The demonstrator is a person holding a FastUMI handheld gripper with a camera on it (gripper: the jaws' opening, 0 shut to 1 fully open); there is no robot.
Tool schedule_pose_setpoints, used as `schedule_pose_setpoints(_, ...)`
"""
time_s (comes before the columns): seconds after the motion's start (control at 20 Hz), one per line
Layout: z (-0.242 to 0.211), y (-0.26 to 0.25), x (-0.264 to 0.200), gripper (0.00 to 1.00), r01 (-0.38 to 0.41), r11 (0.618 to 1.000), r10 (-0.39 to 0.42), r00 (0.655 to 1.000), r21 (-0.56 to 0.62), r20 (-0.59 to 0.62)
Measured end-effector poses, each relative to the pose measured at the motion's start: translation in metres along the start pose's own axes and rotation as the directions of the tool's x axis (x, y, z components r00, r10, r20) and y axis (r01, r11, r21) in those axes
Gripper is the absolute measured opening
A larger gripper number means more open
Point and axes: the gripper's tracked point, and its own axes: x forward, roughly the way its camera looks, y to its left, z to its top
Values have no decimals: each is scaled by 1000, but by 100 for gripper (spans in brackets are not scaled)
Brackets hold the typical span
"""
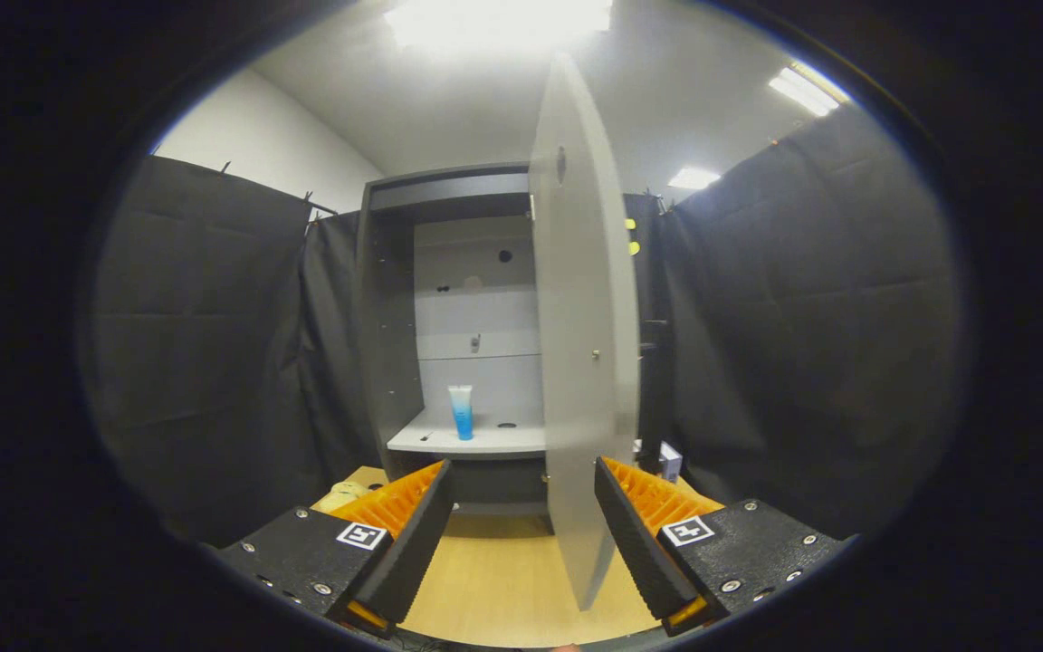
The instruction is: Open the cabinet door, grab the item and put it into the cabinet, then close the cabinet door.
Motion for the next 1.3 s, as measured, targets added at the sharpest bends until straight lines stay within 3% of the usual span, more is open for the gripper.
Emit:
schedule_pose_setpoints(0.25, 2, -81, -20, 94, 152, 988, -152, 988, 23, 12)
schedule_pose_setpoints(0.65, 15, -162, 13, 94, 382, 923, -379, 923, -38, 57)
schedule_pose_setpoints(0.85, 12, -162, 37, 94, 407, 912, -406, 913, -42, 47)
schedule_pose_setpoints(1.3, 8, -141, 54, 91, 377, 926, -376, 926, -29, 32)
